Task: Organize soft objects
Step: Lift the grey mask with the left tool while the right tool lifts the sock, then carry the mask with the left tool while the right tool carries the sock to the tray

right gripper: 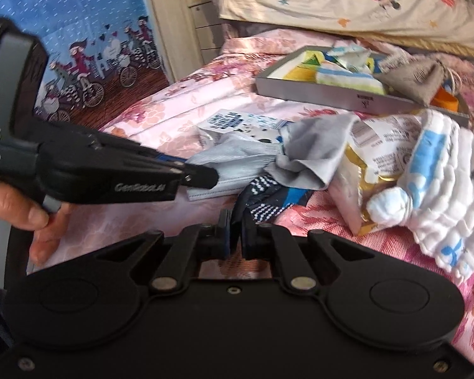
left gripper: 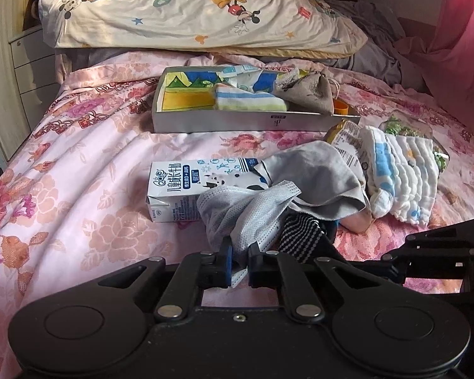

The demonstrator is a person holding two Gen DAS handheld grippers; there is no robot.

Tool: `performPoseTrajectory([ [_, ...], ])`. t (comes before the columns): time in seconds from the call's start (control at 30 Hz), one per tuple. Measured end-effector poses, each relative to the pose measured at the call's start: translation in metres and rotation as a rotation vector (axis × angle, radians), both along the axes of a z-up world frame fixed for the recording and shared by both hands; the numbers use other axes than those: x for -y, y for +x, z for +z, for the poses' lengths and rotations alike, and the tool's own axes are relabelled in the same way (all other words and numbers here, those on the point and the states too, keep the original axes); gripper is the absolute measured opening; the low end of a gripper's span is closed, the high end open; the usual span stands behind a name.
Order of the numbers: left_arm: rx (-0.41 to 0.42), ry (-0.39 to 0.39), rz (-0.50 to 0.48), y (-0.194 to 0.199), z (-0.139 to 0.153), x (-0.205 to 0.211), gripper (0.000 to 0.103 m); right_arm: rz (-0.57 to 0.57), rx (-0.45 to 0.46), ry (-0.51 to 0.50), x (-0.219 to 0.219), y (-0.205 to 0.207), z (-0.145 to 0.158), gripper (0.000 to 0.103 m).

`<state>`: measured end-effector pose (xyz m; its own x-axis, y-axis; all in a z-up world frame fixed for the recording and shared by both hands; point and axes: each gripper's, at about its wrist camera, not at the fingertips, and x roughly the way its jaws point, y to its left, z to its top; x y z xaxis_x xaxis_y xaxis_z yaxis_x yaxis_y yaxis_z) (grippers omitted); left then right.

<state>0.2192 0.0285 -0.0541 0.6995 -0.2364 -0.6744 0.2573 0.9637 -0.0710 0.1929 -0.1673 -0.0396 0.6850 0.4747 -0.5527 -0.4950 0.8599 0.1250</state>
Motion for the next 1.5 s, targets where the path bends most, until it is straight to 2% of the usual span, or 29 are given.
performPoseTrajectory([
  [0.43, 0.021, -0.07, 0.122, -0.019, 0.024, -0.016, 0.007, 0.07, 0.146, -0.092, -0.024, -0.022, 0.019, 0.0],
  [0.57, 0.031, -0.07, 0.14, -0.022, 0.028, -0.016, 0.007, 0.05, 0.128, -0.1, -0.021, -0.02, 0.018, 0.0],
  [0.7, 0.03, -0.066, 0.152, -0.022, 0.028, -0.016, 0.007, 0.026, 0.072, -0.072, -0.01, -0.015, 0.014, 0.001],
  [0.77, 0.029, -0.065, 0.155, -0.021, 0.027, -0.016, 0.007, 0.017, 0.03, -0.03, -0.004, -0.011, 0.01, 0.006],
  [0.8, 0.028, -0.064, 0.157, -0.021, 0.027, -0.016, 0.007, 0.016, 0.018, -0.02, -0.002, -0.011, 0.009, 0.013],
  [0.97, 0.019, -0.071, 0.17, -0.019, 0.023, -0.02, 0.007, 0.026, 0.022, -0.028, -0.006, -0.008, 0.005, 0.033],
  [1.07, 0.02, -0.081, 0.178, -0.018, 0.022, -0.023, 0.007, 0.013, -0.008, -0.038, -0.015, 0.006, -0.001, 0.033],
  [1.17, 0.025, -0.088, 0.184, -0.018, 0.023, -0.024, 0.007, 0.001, -0.03, -0.047, -0.023, 0.016, -0.009, 0.031],
  [1.27, 0.033, -0.095, 0.192, -0.019, 0.025, -0.025, 0.007, -0.011, -0.007, -0.087, -0.032, 0.018, -0.015, 0.009],
  [1.3, 0.034, -0.097, 0.197, -0.019, 0.025, -0.026, 0.007, -0.016, 0.004, -0.092, -0.034, 0.015, -0.016, 0.005],
  [1.4, 0.036, -0.108, 0.227, -0.02, 0.028, -0.029, 0.007, -0.017, 0.053, -0.107, -0.035, 0.008, -0.015, 0.0],
  [1.5, 0.043, -0.141, 0.285, -0.028, 0.036, -0.036, 0.007, -0.002, 0.132, -0.114, -0.041, -0.002, -0.009, 0.0],
])
